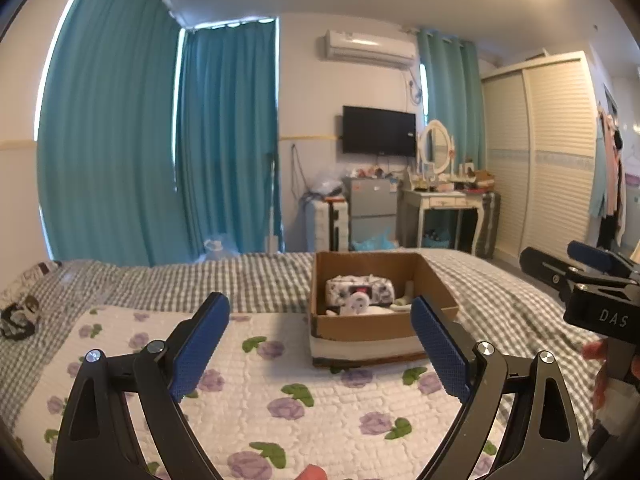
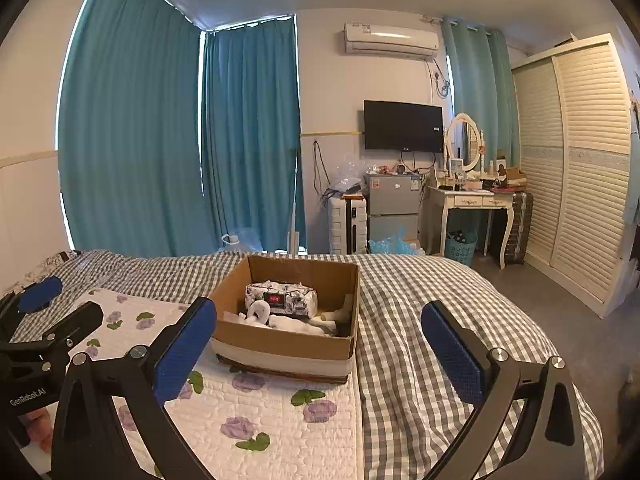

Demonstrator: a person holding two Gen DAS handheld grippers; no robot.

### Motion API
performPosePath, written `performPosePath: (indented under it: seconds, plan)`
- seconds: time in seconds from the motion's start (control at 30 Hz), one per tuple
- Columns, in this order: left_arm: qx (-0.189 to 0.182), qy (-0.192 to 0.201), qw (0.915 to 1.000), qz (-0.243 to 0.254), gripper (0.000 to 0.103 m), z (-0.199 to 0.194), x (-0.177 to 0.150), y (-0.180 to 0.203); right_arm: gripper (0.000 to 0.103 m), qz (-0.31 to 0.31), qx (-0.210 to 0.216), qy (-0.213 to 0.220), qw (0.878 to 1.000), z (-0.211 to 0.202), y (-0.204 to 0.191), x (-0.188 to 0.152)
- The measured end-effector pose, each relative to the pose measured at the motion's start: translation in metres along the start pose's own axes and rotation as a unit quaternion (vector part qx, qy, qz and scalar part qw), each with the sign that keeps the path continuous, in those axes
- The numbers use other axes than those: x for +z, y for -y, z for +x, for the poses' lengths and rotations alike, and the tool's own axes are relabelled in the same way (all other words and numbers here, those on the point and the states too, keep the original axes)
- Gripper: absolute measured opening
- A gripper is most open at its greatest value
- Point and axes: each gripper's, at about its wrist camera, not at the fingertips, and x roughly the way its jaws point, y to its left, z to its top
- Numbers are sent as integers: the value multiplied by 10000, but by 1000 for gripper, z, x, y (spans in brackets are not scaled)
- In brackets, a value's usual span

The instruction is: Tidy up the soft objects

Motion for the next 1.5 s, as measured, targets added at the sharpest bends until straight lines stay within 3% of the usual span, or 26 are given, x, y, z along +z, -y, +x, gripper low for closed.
performPosePath:
  seconds: [1.5]
  plan:
    - [59, -130, 9997, -190, 94, -4, 3, -8, 103, -80, 161, -57, 9998, 4, -10, -5]
